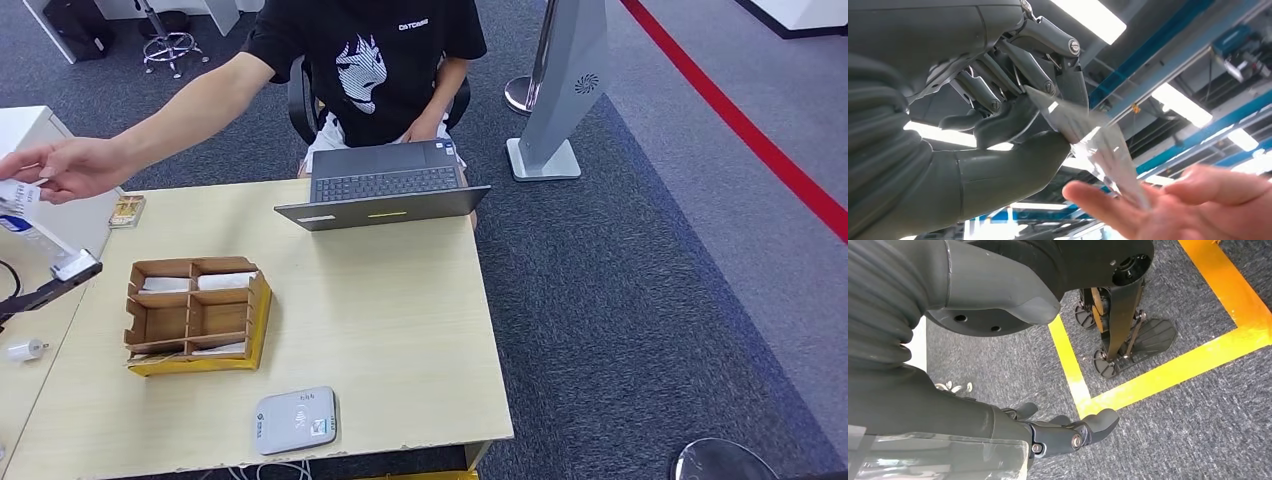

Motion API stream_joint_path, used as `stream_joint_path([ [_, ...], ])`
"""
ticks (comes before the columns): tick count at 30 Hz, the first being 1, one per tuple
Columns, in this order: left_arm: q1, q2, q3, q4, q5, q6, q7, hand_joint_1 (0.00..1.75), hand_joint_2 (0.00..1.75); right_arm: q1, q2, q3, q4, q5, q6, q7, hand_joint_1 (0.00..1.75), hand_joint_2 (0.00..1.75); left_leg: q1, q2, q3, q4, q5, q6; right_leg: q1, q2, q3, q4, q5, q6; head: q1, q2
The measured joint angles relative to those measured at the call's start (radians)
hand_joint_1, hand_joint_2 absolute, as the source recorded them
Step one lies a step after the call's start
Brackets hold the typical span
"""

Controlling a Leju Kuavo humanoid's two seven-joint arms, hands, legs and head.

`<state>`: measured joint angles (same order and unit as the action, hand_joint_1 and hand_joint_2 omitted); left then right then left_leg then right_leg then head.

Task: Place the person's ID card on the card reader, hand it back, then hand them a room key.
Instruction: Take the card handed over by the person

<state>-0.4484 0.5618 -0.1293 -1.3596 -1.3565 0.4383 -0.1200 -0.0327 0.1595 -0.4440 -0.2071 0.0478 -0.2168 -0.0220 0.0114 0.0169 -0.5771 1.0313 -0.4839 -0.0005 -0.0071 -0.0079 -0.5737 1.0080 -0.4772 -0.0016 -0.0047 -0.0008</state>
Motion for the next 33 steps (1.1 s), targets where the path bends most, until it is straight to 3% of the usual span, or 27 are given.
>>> stream_joint_path([
  [7,0.157,-0.055,0.023,-0.122,0.052,0.096,-0.025,1.75,1.75,0.0,0.0,-0.002,0.002,-0.002,-0.009,0.0,0.0,1.75,0.0,0.0,0.0,0.0,0.0,0.0,-0.001,0.0,0.0,0.0,0.0,0.0,0.0,0.0],
  [12,0.344,-0.177,0.03,-0.272,0.108,0.223,-0.06,1.75,1.75,0.0,0.001,-0.012,0.003,-0.006,-0.028,-0.002,0.0,1.75,-0.001,0.001,0.0,0.0,-0.002,0.001,-0.001,0.001,0.0,-0.001,-0.001,0.001,0.001,0.0],
  [15,0.432,-0.249,0.03,-0.348,0.144,0.251,-0.082,1.75,1.75,0.0,0.002,-0.021,0.004,-0.007,-0.036,-0.004,0.0,1.75,-0.001,0.001,-0.001,0.0,-0.002,0.002,-0.001,0.0,0.0,-0.001,-0.001,0.001,0.001,0.0],
  [26,0.623,-0.428,-0.033,-0.486,0.271,0.242,-0.159,1.75,1.75,0.0,0.008,-0.05,0.003,-0.011,-0.055,-0.007,0.0,1.75,-0.001,0.0,-0.001,0.0,-0.002,0.002,-0.001,0.0,0.0,-0.001,-0.001,0.001,0.0,0.0],
  [33,0.659,-0.473,-0.074,-0.486,0.305,0.219,-0.159,1.75,1.75,0.0,0.009,-0.056,0.003,-0.008,-0.056,-0.007,0.0,1.75,-0.001,0.0,-0.001,0.0,-0.002,0.002,-0.001,-0.001,0.0,-0.001,-0.001,0.001,0.0,0.0],
])
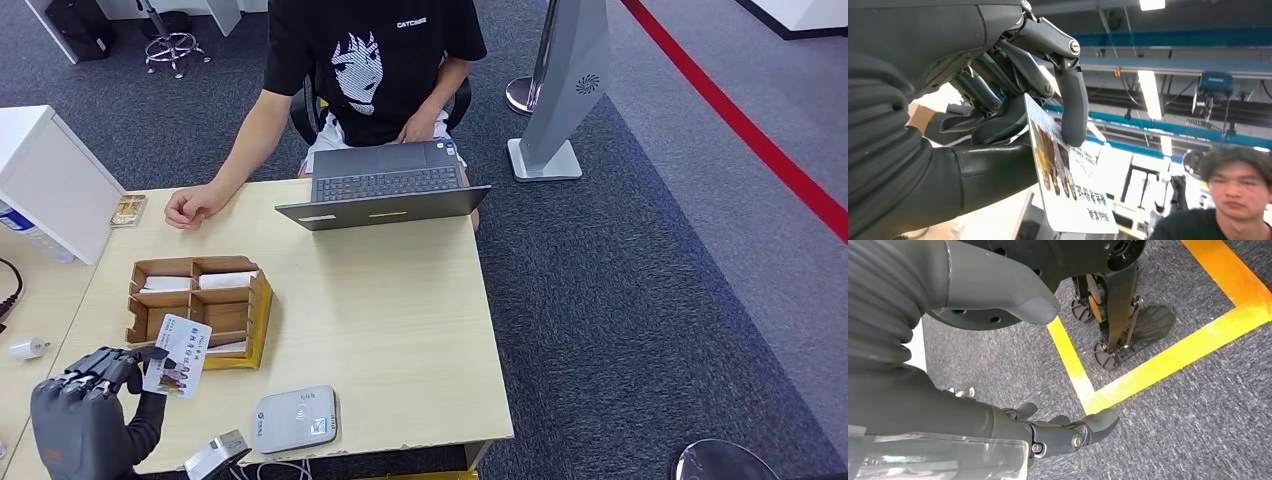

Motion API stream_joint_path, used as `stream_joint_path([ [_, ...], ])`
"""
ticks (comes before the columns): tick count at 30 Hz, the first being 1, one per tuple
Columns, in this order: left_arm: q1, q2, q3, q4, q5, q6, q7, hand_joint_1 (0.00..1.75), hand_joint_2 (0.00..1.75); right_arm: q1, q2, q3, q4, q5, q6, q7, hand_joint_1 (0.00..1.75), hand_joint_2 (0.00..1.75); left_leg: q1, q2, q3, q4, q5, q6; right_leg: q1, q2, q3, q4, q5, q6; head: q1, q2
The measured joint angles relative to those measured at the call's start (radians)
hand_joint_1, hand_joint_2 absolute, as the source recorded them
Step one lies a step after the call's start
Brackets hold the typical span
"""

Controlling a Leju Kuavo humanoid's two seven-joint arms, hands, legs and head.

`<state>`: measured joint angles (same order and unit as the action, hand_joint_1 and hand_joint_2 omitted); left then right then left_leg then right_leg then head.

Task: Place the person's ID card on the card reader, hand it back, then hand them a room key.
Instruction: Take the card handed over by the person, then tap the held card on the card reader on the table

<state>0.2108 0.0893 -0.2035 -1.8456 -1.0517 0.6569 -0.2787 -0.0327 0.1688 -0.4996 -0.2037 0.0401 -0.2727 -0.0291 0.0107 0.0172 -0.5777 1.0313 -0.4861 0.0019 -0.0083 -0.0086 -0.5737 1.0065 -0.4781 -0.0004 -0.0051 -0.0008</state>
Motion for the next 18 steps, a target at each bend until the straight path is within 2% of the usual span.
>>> stream_joint_path([
  [5,0.002,-0.023,-0.014,0.042,0.034,-0.026,0.007,1.75,1.75,0.0,0.001,-0.009,0.0,0.01,0.001,-0.003,0.0,1.75,0.0,0.0,0.0,0.0,0.0,0.0,0.0,0.0,0.0,0.0,0.0,0.0,0.0,0.0],
  [18,-0.019,-0.059,-0.023,0.295,0.029,-0.032,0.027,1.75,1.75,-0.001,0.001,-0.019,0.0,0.032,-0.001,0.001,0.0,1.75,0.0,0.0,0.0,0.0,0.0,0.0,0.0,0.0,0.0,0.0,0.0,0.0,0.0,0.0],
])
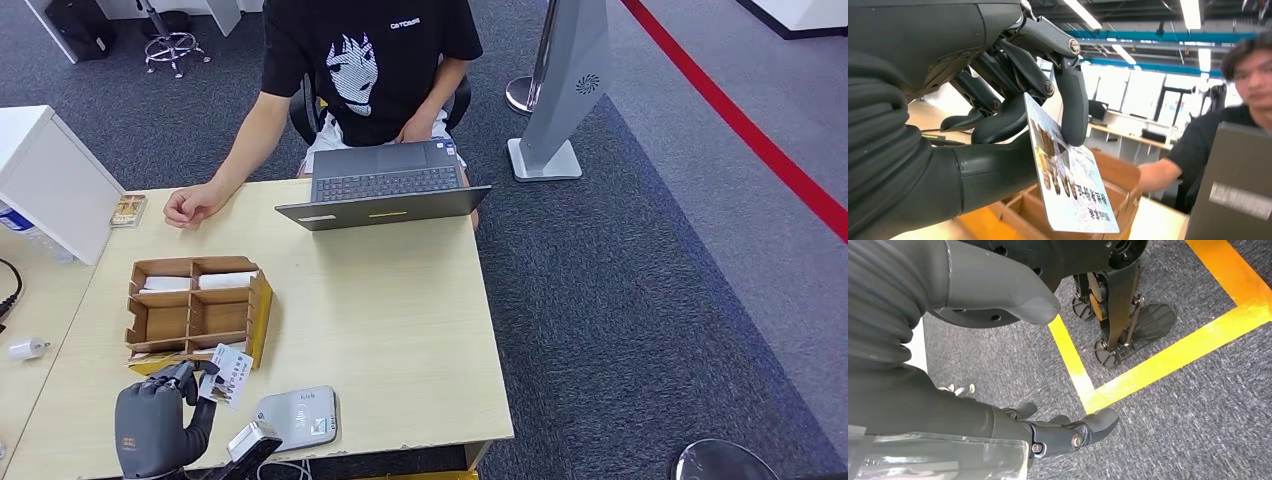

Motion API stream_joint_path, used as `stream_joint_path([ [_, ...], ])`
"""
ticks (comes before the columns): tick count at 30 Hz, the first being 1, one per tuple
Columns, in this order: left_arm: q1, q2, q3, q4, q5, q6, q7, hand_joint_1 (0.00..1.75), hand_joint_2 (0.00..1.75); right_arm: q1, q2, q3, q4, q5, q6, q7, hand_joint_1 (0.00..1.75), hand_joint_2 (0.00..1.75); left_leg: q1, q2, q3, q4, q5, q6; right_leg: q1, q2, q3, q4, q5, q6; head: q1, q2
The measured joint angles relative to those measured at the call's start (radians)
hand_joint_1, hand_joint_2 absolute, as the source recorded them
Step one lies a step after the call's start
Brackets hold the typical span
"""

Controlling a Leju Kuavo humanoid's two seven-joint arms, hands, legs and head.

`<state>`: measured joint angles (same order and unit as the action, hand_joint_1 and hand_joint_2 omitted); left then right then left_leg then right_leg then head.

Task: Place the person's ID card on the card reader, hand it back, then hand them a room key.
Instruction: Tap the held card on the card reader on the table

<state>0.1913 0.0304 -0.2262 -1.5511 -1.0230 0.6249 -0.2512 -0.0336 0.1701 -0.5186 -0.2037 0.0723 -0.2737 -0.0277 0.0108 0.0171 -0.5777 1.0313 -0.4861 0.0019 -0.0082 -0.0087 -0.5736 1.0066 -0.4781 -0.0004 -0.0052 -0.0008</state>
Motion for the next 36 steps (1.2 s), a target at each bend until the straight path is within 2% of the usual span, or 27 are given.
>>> stream_joint_path([
  [8,-0.007,-0.007,-0.002,0.08,-0.046,-0.008,0.013,1.75,1.75,0.0,0.0,-0.005,0.0,0.013,0.004,0.003,0.0,1.75,0.0,0.0,0.0,0.0,0.0,0.0,0.0,0.0,0.0,0.0,0.0,0.0,0.0,0.0],
  [36,-0.02,-0.008,-0.077,0.195,-0.065,-0.015,0.07,1.75,1.75,0.0,0.0,-0.006,0.0,0.039,0.024,0.004,0.0,1.75,0.0,0.0,0.0,0.0,0.0,0.0,0.0,0.0,0.0,0.0,0.0,0.0,0.0,0.0],
])
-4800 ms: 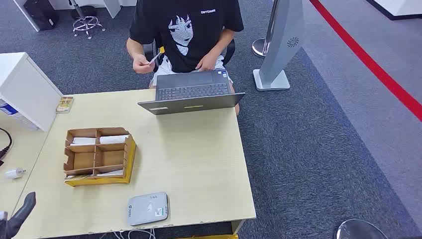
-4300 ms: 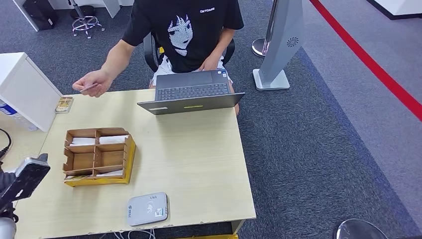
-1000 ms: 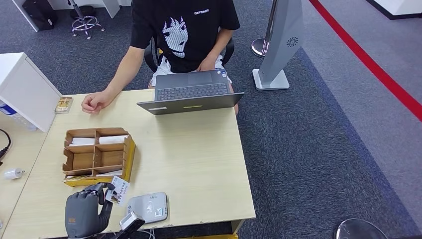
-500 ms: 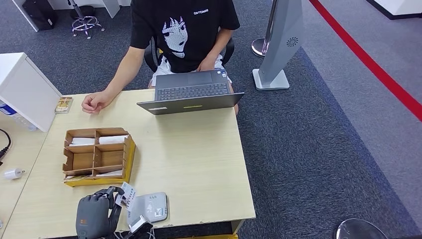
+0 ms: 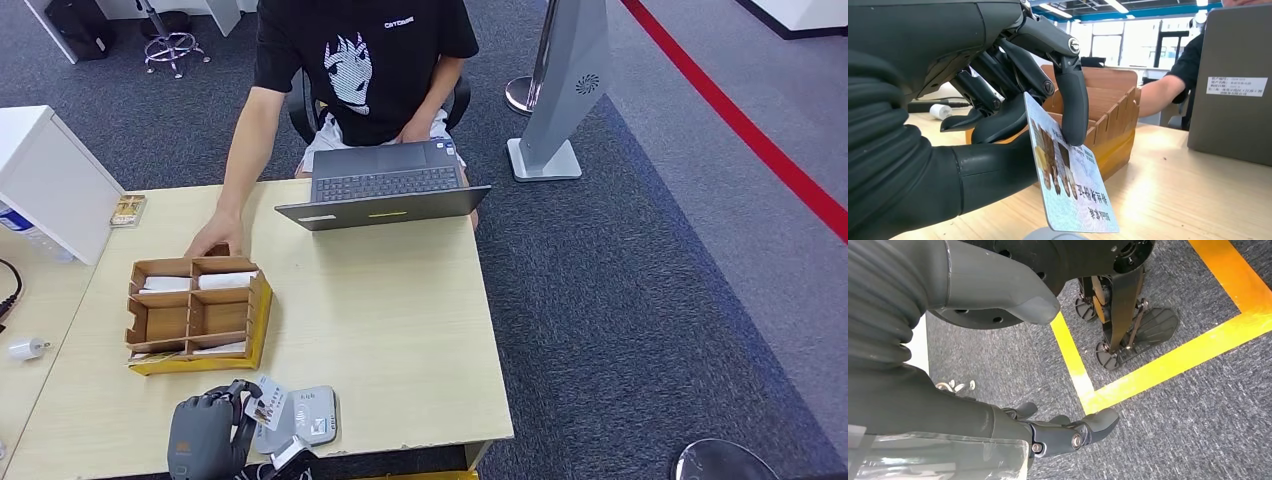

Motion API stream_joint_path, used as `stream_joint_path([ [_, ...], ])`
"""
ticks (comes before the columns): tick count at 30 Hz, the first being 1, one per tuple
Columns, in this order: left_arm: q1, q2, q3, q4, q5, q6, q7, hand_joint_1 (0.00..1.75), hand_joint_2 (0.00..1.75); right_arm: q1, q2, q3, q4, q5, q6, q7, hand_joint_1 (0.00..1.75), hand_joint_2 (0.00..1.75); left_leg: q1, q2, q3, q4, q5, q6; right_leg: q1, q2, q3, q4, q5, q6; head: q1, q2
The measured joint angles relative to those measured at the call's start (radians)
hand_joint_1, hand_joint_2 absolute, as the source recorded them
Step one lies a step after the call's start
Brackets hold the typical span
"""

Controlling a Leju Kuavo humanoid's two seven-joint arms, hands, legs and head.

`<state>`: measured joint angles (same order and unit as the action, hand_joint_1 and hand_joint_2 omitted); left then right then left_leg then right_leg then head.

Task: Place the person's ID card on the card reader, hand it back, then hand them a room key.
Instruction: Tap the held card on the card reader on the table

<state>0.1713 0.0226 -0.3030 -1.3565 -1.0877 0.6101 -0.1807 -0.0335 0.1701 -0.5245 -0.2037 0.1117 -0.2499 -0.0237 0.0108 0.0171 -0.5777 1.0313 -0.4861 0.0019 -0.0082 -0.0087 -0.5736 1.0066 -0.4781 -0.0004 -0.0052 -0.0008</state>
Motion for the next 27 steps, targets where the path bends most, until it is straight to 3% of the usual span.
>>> stream_joint_path([
  [20,0.0,0.012,-0.014,0.015,-0.014,-0.009,0.029,1.75,1.75,0.0,0.0,-0.014,0.0,0.016,0.007,0.002,0.0,1.75,0.0,0.0,0.0,0.0,0.0,0.0,0.0,0.0,0.0,0.0,0.0,0.0,0.0,0.0],
  [27,-0.005,0.05,0.0,-0.083,-0.092,-0.02,0.06,1.75,1.75,0.0,0.0,-0.015,0.0,0.041,0.013,0.003,0.0,1.75,0.0,0.0,0.0,0.0,0.0,0.0,0.0,0.0,0.0,0.0,0.0,0.0,0.0,0.0],
])
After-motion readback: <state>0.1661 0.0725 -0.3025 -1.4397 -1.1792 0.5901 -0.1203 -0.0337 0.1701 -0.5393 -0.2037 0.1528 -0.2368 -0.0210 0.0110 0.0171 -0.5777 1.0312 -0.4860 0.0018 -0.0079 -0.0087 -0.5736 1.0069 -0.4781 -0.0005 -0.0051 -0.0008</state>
